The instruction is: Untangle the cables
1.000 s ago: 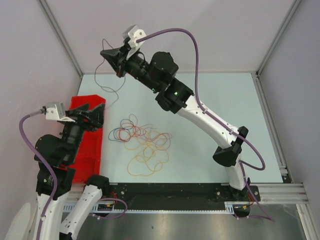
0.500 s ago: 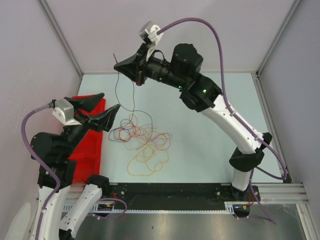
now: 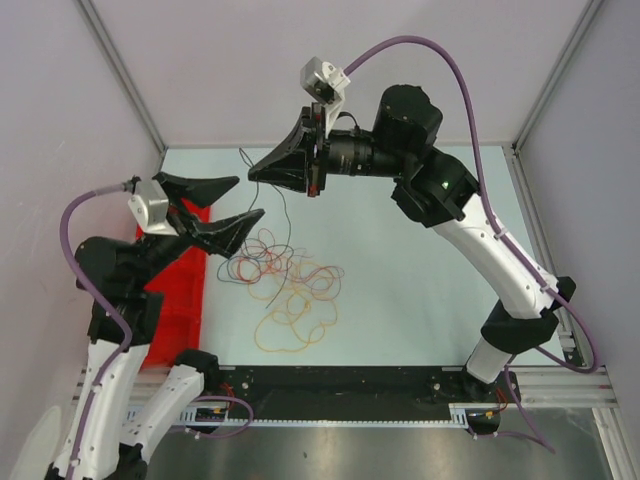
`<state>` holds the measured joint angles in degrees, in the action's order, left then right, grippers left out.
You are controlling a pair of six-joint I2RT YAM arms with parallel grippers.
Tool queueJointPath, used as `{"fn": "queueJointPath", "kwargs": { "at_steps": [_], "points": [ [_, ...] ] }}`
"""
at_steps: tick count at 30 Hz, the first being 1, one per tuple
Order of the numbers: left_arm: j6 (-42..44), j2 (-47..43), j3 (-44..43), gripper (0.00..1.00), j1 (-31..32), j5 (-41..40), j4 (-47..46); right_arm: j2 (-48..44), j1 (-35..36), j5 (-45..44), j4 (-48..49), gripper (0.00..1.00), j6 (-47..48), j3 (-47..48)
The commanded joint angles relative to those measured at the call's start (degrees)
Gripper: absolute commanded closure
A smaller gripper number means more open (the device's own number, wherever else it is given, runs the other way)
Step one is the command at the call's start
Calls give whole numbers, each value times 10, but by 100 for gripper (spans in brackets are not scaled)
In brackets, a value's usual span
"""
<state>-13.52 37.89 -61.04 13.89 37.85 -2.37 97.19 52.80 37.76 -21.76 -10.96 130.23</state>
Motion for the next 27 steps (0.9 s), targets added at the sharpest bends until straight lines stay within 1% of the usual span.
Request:
{"fn": "queueJointPath", "kwargs": {
  "at_steps": [1,2,4,8,9,10,11,13,14,15,19,20,21,22,23,24,25,26,27],
  "points": [
    [-20,32,-32,22,2,37,-49,-31,0,51,-6,100,-15,-18],
    [-17,35,-35,22,3,33,-47,-31,0,57,-4,100,-16,-21],
    [-17,41,-33,26,5,29,-57,-32,0,74,0,100,-22,-25],
    [-21,61,-43,39,13,31,-62,-40,0,88,14,100,-27,-41],
    [-18,64,-45,49,17,31,-57,-44,0,87,17,100,-27,-45],
    [-11,66,-50,56,19,26,-49,-45,-1,85,19,100,-24,-49],
    [-8,65,-50,69,25,21,-47,-47,-1,83,18,100,-25,-51],
    [0,59,-47,84,30,1,-43,-50,-5,72,18,100,-24,-54],
    [0,48,-44,95,33,-6,-46,-51,-7,65,18,100,-24,-55],
    [0,44,-40,99,34,-13,-50,-53,-8,45,18,100,-25,-56],
    [3,40,-42,100,36,-22,-40,-53,-12,-14,21,99,-34,-60],
    [4,45,-46,100,35,-28,-33,-55,-12,-29,22,72,-34,-67],
    [5,47,-50,100,35,-33,-21,-56,-12,-60,24,57,-30,-71],
    [6,50,-58,100,36,-43,-12,-66,-12,-81,25,46,-26,-80],
    [7,54,-63,100,35,-73,-4,-74,-12,-103,29,37,-18,-101],
    [11,54,-66,100,36,-89,10,-83,-12,-155,35,34,-14,-116],
    [13,54,-71,100,35,-111,15,-103,-15,-184,37,32,-12,-130],
    [15,54,-73,100,35,-148,19,-117,-18,-236,44,28,-7,-165],
    [20,54,-80,100,36,-164,26,-131,-24,-258,51,27,-9,-184]
  ]
}}
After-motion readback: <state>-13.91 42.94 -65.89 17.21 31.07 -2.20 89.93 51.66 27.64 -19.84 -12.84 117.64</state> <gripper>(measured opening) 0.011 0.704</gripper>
